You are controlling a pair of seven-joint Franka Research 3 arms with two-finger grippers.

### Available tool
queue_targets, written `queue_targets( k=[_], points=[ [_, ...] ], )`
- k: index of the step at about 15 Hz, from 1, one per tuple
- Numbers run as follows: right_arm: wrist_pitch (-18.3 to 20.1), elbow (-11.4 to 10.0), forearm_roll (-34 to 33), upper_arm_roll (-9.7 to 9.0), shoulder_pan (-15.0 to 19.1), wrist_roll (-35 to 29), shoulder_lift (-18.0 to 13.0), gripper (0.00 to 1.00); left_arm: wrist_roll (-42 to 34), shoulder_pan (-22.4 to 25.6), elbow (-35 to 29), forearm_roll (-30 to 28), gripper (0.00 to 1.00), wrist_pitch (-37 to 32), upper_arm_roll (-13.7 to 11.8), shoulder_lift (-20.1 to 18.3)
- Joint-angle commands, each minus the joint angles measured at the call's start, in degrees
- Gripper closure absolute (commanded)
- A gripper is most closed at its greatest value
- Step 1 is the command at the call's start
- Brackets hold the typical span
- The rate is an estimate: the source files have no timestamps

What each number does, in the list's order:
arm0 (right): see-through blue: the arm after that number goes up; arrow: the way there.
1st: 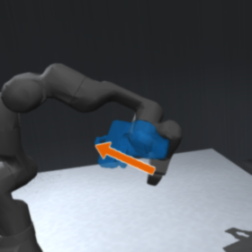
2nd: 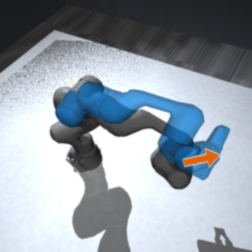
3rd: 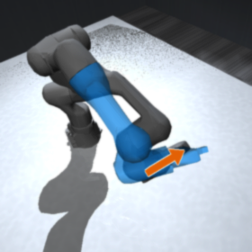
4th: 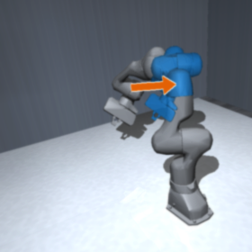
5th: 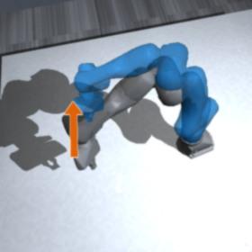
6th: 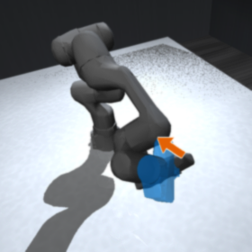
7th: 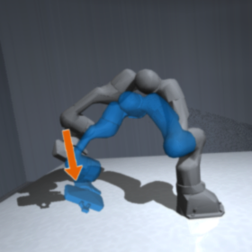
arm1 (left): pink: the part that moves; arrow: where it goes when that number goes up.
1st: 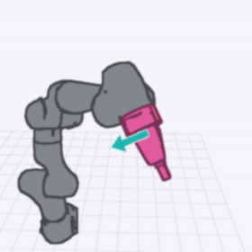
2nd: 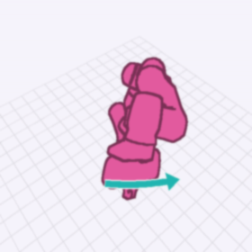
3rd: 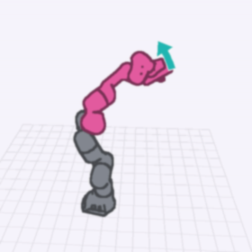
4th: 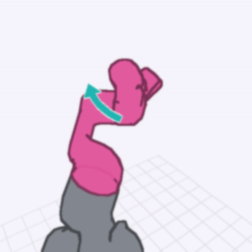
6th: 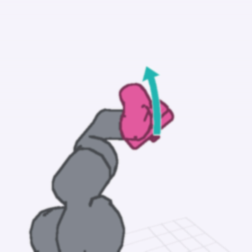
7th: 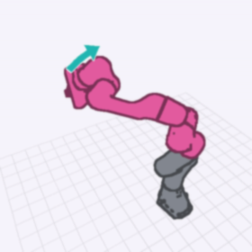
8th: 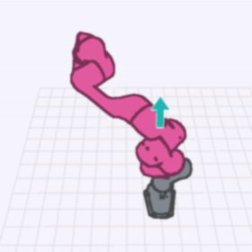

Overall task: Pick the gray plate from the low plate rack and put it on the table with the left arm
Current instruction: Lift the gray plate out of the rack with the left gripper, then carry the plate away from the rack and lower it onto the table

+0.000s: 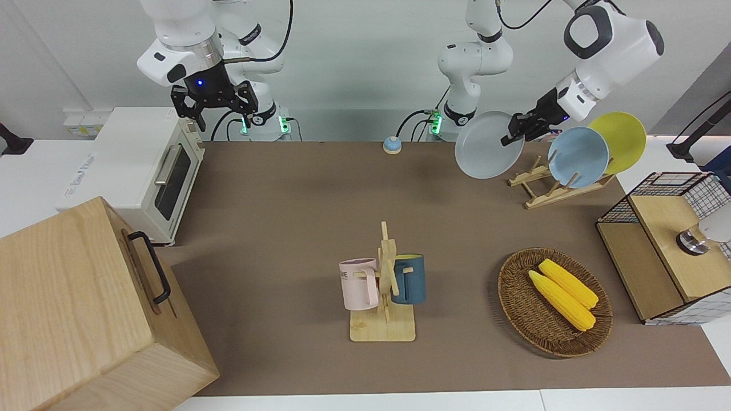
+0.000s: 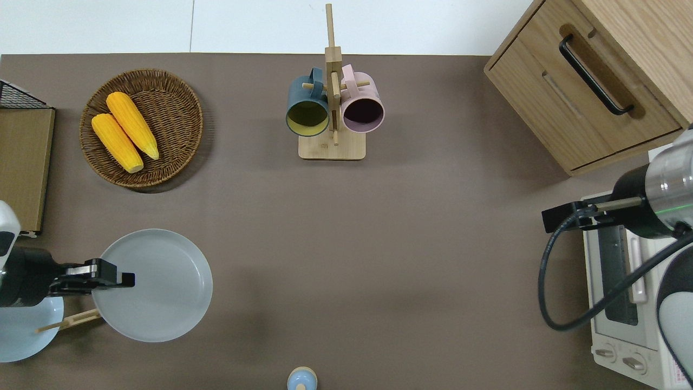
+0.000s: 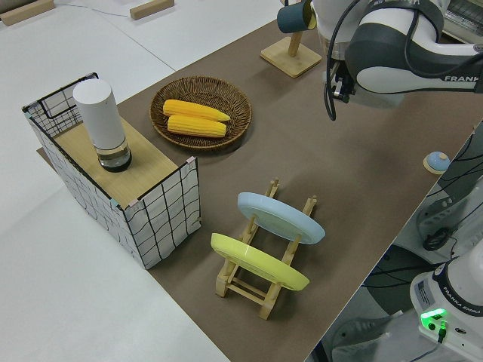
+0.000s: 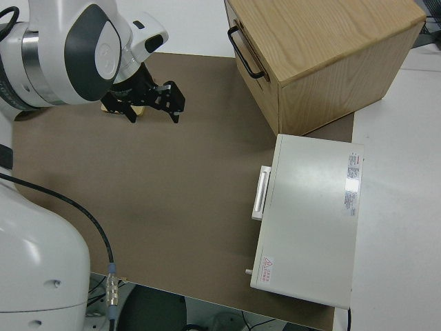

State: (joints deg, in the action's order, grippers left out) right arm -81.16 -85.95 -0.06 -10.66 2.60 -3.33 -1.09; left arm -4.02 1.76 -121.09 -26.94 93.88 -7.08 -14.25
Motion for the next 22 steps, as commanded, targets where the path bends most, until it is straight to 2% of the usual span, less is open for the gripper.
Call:
queue_targets(
  k=[1, 6, 10, 17, 22],
  points=[
    [0.83, 0.35, 0.59, -0.33, 0.56, -0.01, -0.14, 0.011, -5.99, -0.44, -3.62, -3.9, 1.0, 2.88, -0.57, 1.41],
    [0.83, 0.35, 0.59, -0.33, 0.56, -0.01, -0.14, 0.011, -17.14, 0.17, -10.03, -7.33, 1.0, 9.46, -0.66, 4.14],
    [0.83, 0.35, 0.59, -0.33, 0.56, -0.01, -0.14, 0.013, -20.4, -0.53, -14.34, -8.04, 1.0, 15.53, -0.48, 5.1],
    [0.83, 0.35, 0.59, -0.33, 0.56, -0.01, -0.14, 0.011, -24.9, -1.58, -17.86, -8.65, 1.0, 21.33, -0.3, 8.09],
    [0.83, 0.35, 0.59, -0.33, 0.56, -0.01, -0.14, 0.011, -27.35, -1.76, -17.95, -9.01, 1.0, 22.13, -0.3, 9.68]
  ],
)
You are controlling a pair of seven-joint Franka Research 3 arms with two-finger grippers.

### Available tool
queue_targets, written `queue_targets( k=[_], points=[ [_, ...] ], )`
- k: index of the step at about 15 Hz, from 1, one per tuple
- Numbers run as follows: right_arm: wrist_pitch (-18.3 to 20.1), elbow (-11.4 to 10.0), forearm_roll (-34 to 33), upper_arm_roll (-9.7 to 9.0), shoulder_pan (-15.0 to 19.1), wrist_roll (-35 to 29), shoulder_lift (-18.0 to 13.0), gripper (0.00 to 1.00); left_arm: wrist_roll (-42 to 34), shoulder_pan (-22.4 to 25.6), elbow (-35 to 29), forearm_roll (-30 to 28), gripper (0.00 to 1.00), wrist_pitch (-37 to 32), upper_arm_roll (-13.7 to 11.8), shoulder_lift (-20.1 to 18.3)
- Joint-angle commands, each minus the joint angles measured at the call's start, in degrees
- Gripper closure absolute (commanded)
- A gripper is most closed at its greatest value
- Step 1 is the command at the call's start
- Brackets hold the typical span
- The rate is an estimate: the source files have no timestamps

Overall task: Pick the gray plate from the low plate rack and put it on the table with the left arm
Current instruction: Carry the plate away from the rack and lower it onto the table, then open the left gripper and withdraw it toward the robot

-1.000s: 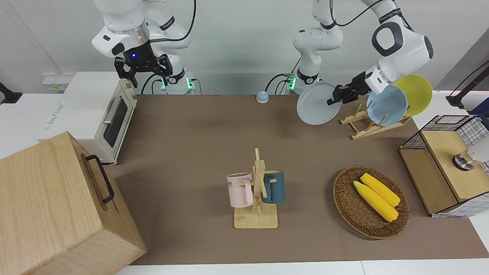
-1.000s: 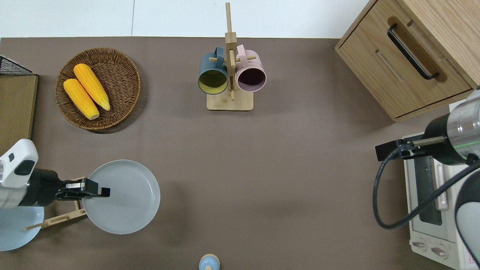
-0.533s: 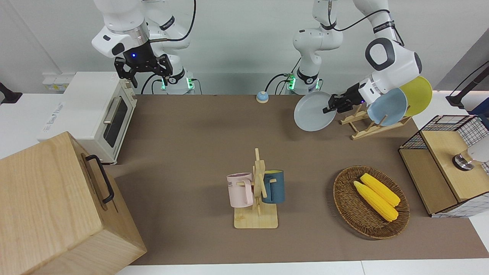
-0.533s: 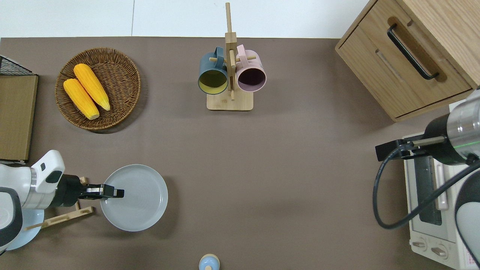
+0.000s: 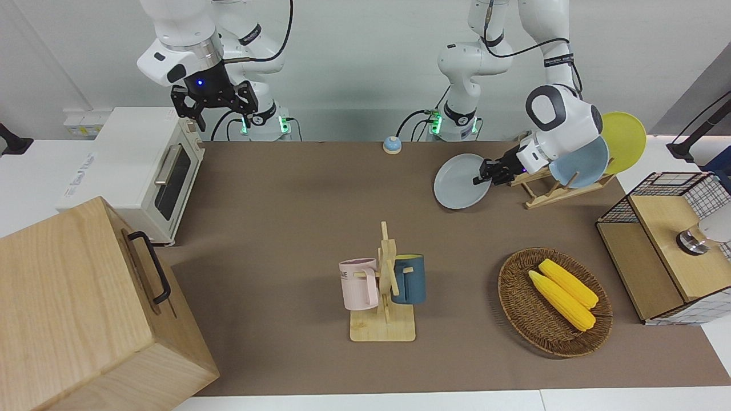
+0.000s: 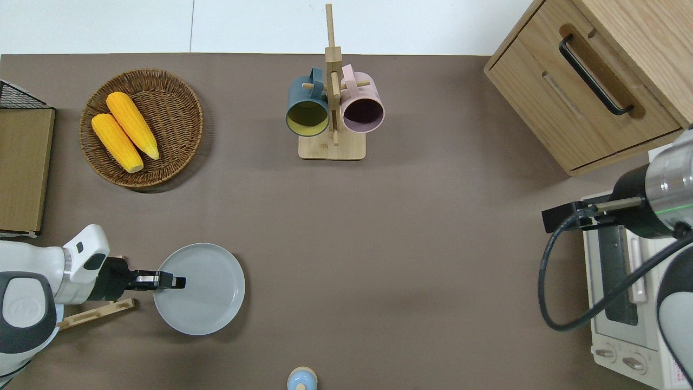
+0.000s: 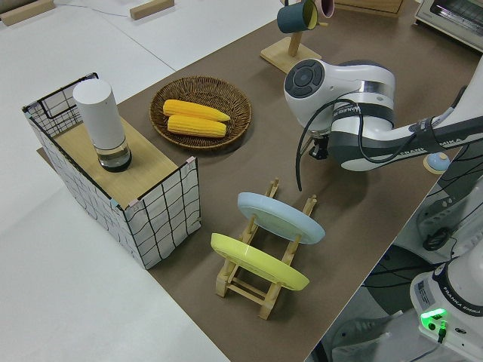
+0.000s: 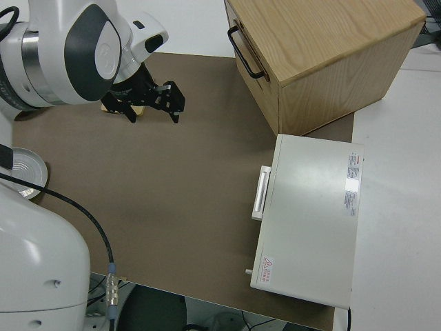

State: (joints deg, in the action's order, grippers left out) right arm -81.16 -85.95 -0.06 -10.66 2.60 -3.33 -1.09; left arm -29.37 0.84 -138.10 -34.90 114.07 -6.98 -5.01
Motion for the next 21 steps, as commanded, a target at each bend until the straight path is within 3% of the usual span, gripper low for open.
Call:
queue_targets(
  k=[1, 2, 4, 5, 7, 14, 17, 21],
  points=[
    [0.83, 0.35, 0.59, -0.33, 0.56, -0.01, -0.14, 0.013, -2.01, -0.93, -1.03, -0.96, 1.0, 1.94, -0.4, 0.44],
    [0.83, 0.35, 0.59, -0.33, 0.56, 0.08, -0.14, 0.011, -2.01, -0.84, -1.03, -0.96, 0.98, 1.94, -0.4, 0.44],
    [0.83, 0.35, 0.59, -0.33, 0.56, -0.01, -0.14, 0.013, -2.01, -1.37, -0.94, -0.43, 0.62, 2.2, -0.4, 0.44],
    [0.83, 0.35, 0.59, -0.33, 0.56, 0.08, -0.14, 0.011, -1.92, -1.63, -0.85, -0.35, 0.35, 2.29, -0.4, 0.35],
    [0.83, 0.35, 0.59, -0.33, 0.56, -0.01, -0.14, 0.013, -1.92, -1.72, -0.42, -0.08, 0.04, 2.29, -0.49, 0.09],
    [0.83, 0.35, 0.59, -0.33, 0.56, -0.01, -0.14, 0.013, 1.41, -1.02, 5.73, 5.8, 0.01, 0.8, -0.67, 0.0],
    [0.83, 0.35, 0.59, -0.33, 0.56, -0.01, -0.14, 0.013, 3.25, -0.67, 9.86, 7.99, 0.01, -2.88, -1.37, -0.79],
    [0.83, 0.35, 0.59, -0.33, 0.56, -0.01, -0.14, 0.011, 11.41, -0.4, 19.6, 17.29, 0.01, -10.34, -1.46, -1.93]
  ],
)
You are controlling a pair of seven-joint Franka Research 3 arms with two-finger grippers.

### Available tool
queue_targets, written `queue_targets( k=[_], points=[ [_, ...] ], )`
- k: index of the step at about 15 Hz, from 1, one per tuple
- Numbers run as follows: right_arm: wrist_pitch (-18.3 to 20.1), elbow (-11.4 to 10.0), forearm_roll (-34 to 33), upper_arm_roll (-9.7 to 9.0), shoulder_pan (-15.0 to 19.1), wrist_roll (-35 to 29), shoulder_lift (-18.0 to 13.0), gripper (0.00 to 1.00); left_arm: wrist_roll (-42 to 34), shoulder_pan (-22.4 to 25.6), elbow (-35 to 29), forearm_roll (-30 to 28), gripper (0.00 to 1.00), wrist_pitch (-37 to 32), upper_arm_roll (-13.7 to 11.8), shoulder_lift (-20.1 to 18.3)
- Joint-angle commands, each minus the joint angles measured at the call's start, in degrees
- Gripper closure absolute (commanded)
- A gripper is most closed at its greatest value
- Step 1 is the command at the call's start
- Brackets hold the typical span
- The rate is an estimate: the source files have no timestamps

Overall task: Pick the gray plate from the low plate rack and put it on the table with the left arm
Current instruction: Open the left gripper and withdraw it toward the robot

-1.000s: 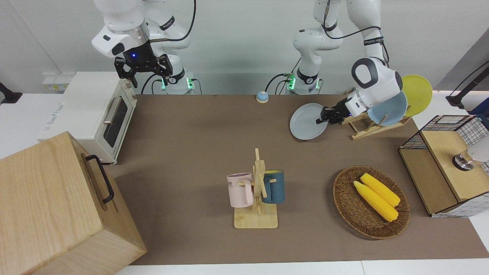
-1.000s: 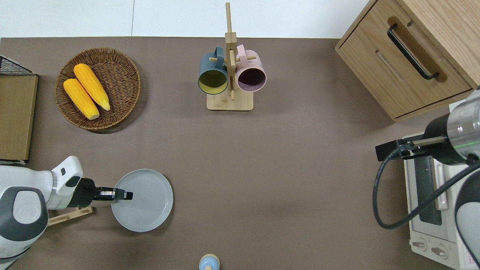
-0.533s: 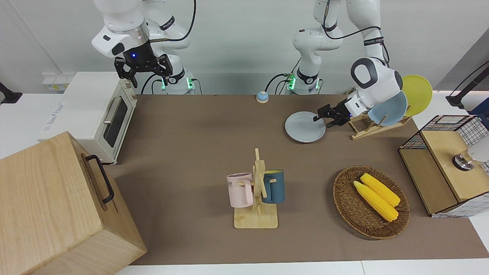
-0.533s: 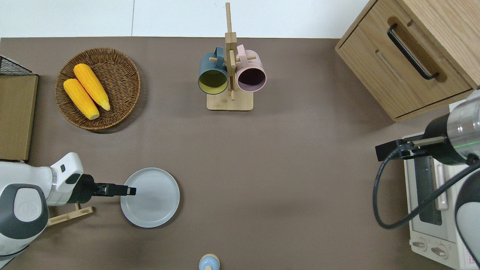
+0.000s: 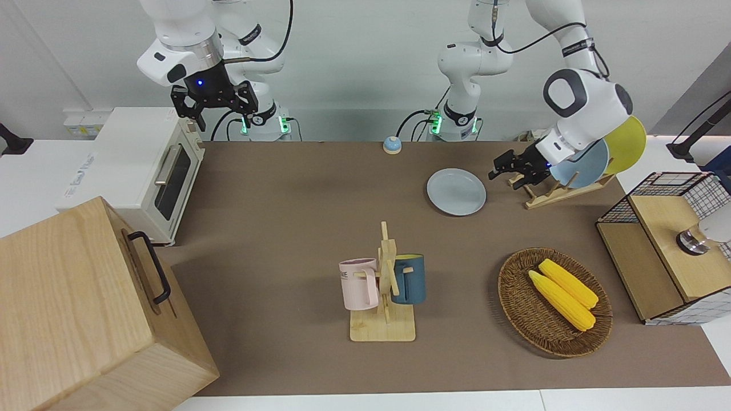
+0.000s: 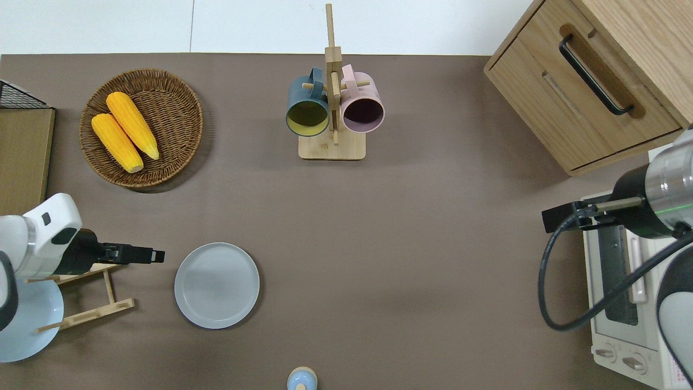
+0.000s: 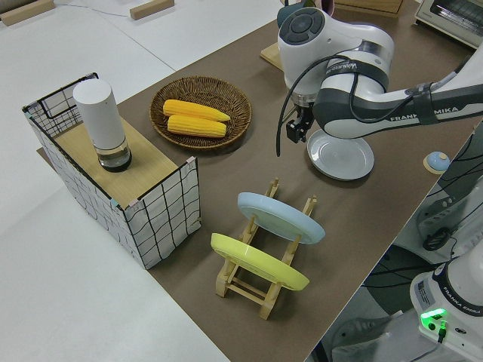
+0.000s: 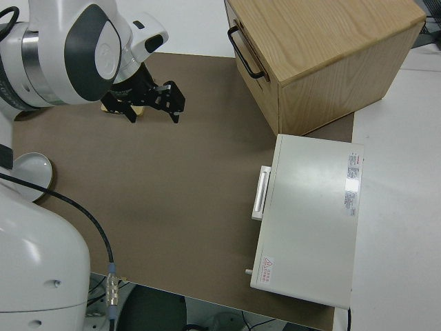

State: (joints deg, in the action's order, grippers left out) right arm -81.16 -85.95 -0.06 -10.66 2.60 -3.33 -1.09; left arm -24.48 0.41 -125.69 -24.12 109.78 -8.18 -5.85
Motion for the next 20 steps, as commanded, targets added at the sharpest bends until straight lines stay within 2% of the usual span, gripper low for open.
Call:
queue_targets(
  k=[1, 6, 12, 15, 17, 19, 20],
  points=[
    [0.83, 0.35, 0.59, -0.33, 0.56, 0.08, -0.14, 0.013, 8.55, -0.06, 10.69, 8.98, 0.01, -8.24, -0.17, -1.09],
    [0.83, 0.35, 0.59, -0.33, 0.56, -0.01, -0.14, 0.011, 15.15, -0.24, 21.08, 15.06, 0.01, -16.69, 0.54, -1.18],
    [0.83, 0.35, 0.59, -0.33, 0.56, -0.01, -0.14, 0.013, 15.16, -0.59, 31.46, 16.29, 0.01, -25.66, 0.54, -1.18],
    [0.83, 0.35, 0.59, -0.33, 0.56, -0.01, -0.14, 0.013, 15.25, -0.76, 32.7, 18.05, 0.01, -27.6, 0.62, -1.61],
    [0.83, 0.35, 0.59, -0.33, 0.56, 0.08, -0.14, 0.011, 14.72, -1.11, 32.61, 22.24, 0.01, -27.51, 1.06, -2.41],
    [0.83, 0.35, 0.59, -0.33, 0.56, -0.01, -0.14, 0.011, 15.5, -1.29, 31.74, 24.37, 0.01, -25.94, 3.25, -2.76],
    [0.83, 0.35, 0.59, -0.33, 0.56, -0.01, -0.14, 0.011, 15.6, -1.38, 30.43, 25.08, 0.01, -24.89, 3.52, -2.85]
  ],
)
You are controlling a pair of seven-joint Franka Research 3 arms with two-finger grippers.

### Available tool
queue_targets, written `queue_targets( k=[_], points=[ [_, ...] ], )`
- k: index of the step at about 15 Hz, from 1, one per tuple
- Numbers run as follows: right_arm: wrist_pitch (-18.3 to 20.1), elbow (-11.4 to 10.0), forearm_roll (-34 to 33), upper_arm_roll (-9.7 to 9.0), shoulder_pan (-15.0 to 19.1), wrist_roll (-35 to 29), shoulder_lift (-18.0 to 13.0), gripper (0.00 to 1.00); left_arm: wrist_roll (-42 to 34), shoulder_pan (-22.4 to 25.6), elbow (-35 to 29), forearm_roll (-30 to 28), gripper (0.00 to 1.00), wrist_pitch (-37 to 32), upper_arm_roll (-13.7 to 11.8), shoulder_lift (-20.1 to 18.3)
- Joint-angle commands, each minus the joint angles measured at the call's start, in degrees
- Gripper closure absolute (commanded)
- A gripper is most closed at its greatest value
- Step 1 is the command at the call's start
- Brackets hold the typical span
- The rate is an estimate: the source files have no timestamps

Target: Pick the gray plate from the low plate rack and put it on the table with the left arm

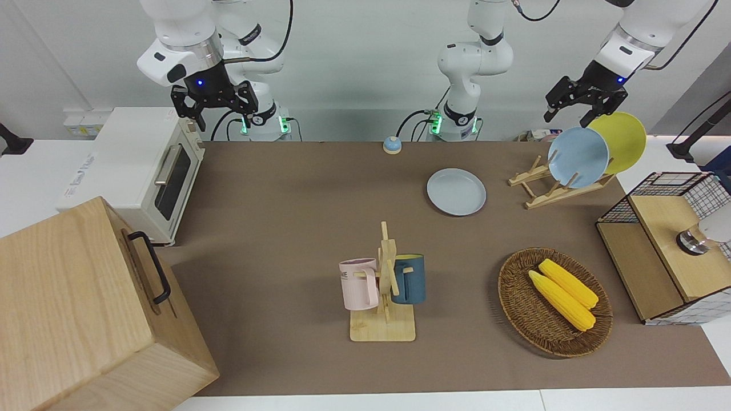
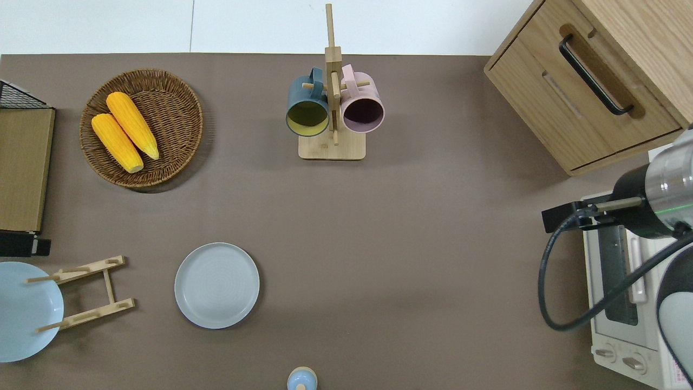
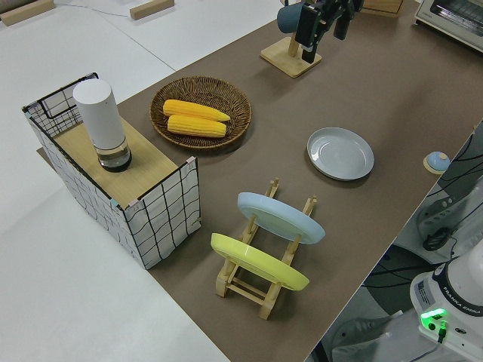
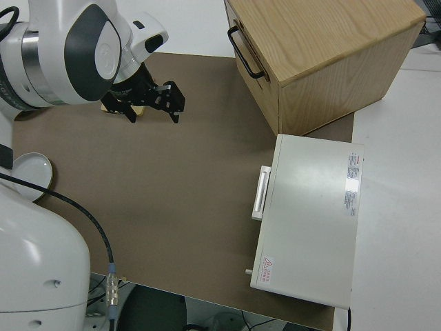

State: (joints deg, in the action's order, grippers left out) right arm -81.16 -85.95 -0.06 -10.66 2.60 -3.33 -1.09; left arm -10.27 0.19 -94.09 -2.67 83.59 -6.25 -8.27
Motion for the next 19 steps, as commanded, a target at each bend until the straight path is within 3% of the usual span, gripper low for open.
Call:
queue_targets(
  k=[1, 11, 19],
  points=[
    [0.83, 0.35, 0.59, -0.33, 0.56, -0.01, -0.14, 0.013, 1.39, -1.07, -3.09, 3.64, 0.01, 3.05, 1.68, -1.13],
    [0.83, 0.35, 0.59, -0.33, 0.56, -0.01, -0.14, 0.011, 0.33, -2.13, -12.07, 3.11, 0.01, 13.08, 2.65, -3.07],
    [0.83, 0.35, 0.59, -0.33, 0.56, -0.01, -0.14, 0.013, 0.77, -2.13, -11.82, 2.85, 0.0, 10.89, 2.92, -3.69]
  ],
)
